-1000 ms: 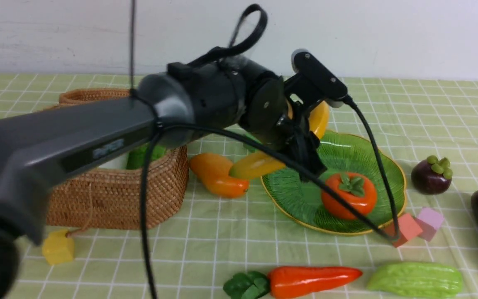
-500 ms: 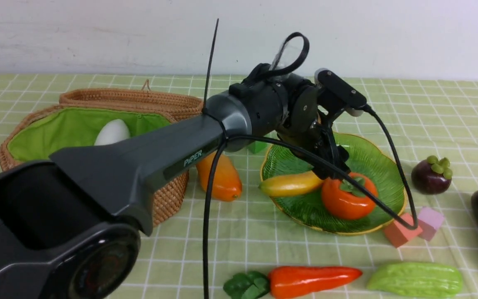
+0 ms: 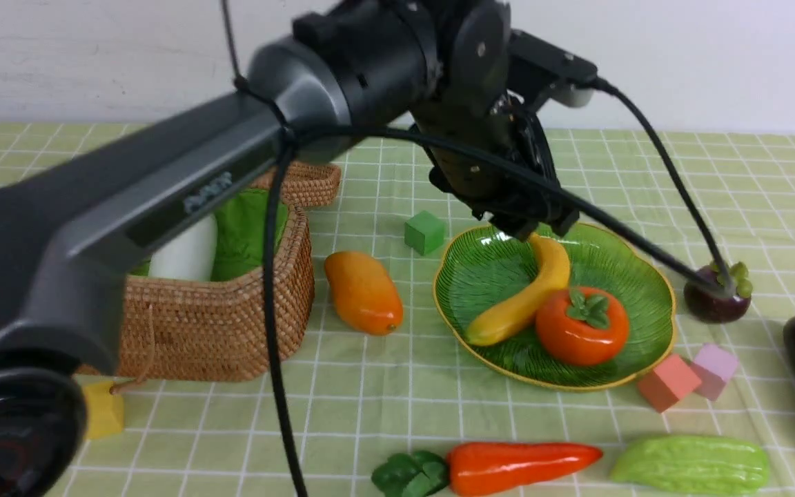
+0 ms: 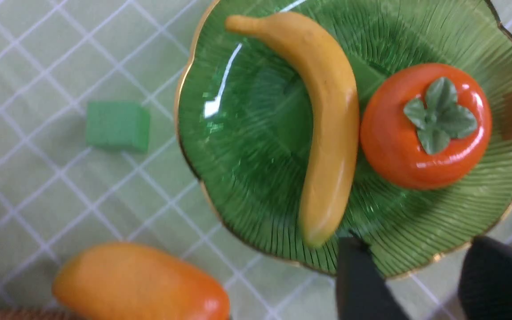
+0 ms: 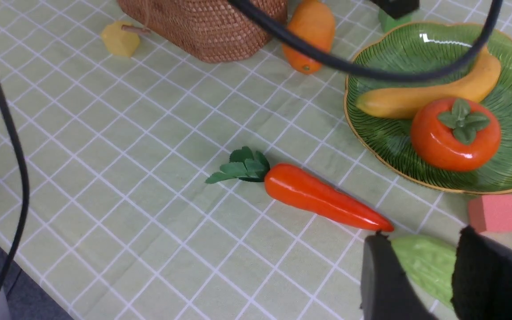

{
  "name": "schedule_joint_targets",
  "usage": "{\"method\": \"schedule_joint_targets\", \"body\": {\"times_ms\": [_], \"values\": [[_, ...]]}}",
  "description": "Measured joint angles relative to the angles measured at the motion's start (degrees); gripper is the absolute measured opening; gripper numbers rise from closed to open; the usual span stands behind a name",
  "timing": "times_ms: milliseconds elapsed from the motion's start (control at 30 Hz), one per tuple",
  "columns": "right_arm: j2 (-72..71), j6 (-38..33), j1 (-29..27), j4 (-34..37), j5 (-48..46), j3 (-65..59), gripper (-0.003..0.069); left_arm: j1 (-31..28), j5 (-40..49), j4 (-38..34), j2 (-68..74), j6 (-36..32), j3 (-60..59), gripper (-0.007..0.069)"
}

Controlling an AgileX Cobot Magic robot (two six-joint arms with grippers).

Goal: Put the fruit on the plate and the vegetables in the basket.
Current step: Grab the mango with your left arm and place it on the right plate

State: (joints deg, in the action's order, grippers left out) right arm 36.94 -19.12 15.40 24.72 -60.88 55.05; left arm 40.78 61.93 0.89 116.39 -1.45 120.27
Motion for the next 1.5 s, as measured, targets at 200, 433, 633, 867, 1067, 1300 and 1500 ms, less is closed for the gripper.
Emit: {"method": "schedule_joint_targets", "body": {"times_ms": [200,433,633,867,1067,1300,1500], "values": [[0.0,-0.2,0.0,0.0,0.0,0.0,0.0239,0.11,9.02,3.03,-2.11,9.97,0.3,-0.0013],[0.0,-1.12,0.0,-0.58,0.1,0.0,0.0239,-0.33,9.02,9.48,2.31,15.86,-0.47,0.0047],[0.0,-0.54,0.0,-3.45,0.76,0.0,0.0239,-2.44,8.95,12.65,8.11,20.14,-0.82,0.0265],[0.07,-0.01,0.0,-4.15,0.19,0.0,0.0239,-6.03,5.13,16.04,12.48,29.9,-0.82,0.0617],[0.07,-0.01,0.0,-3.94,0.19,0.0,0.0239,-6.24,1.76,16.9,14.14,32.22,-0.82,0.0659],[0.07,-0.01,0.0,-3.94,-0.08,0.0,0.0239,-6.24,2.81,17.82,16.79,32.37,-0.82,0.0638],[0.07,-0.01,0.0,-3.94,-0.08,0.0,0.0239,-6.24,2.88,18.65,17.39,32.46,-0.82,0.0627]]}}
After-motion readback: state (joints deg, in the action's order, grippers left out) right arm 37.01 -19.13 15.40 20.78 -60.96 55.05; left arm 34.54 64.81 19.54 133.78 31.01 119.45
